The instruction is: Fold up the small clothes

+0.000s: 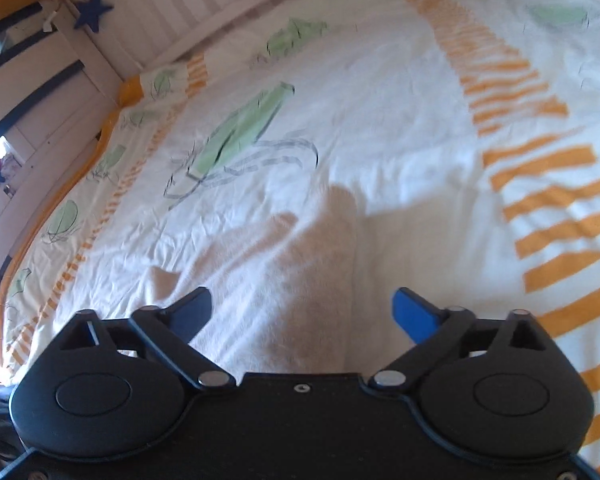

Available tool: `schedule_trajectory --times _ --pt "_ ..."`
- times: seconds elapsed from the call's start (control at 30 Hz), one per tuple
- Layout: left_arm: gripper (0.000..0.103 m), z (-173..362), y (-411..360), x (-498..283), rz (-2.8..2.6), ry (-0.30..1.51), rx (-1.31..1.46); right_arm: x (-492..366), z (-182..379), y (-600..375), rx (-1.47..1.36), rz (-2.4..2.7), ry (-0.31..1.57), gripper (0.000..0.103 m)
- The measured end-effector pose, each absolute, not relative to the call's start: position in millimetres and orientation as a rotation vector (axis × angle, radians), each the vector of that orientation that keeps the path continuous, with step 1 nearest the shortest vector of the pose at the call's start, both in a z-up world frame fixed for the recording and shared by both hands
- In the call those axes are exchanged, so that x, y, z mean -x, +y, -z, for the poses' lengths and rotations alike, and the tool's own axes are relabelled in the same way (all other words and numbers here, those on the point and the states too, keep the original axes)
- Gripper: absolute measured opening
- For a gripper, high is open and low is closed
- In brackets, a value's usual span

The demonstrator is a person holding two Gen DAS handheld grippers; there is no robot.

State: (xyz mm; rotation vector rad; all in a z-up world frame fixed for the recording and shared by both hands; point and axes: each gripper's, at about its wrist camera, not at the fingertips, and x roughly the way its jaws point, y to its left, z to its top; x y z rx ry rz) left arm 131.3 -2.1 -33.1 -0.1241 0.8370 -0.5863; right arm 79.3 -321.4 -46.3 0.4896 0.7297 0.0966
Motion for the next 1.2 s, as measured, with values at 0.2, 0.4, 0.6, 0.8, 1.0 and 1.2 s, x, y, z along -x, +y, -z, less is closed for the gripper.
schedule_trajectory --times 0.2,0.4,0.6,0.8,1.0,1.2 --pt "0.053 16.7 -34.4 -147.0 0.555 0.746 0.057 -117.6 79.1 -299.0 -0.295 0.013 0.846 0.100" --pt "0.054 30.2 -61.7 -149.9 0.542 0.744 -0.039 -115.3 86.8 -294.2 -0.294 0.002 0.812 0.103" --pt "0.062 76.2 -69.4 -179.0 0.384 0.801 -0.142 -104.7 88.9 -295.0 -0.288 0.003 0.788 0.103" --pt "0.075 75.3 -47.9 -188.6 0.357 0.837 -0.027 -100.4 81.3 -299.2 -0.311 0.004 0.775 0.103" --pt "0.074 40.5 -40.2 -141.5 0.402 0.748 -0.033 -62.6 50.8 -297.8 -0.294 0.017 0.728 0.103" --pt "0.077 69.6 -42.3 -112.5 0.416 0.816 -0.114 -44.6 66.3 -284.4 -0.250 0.039 0.840 0.103"
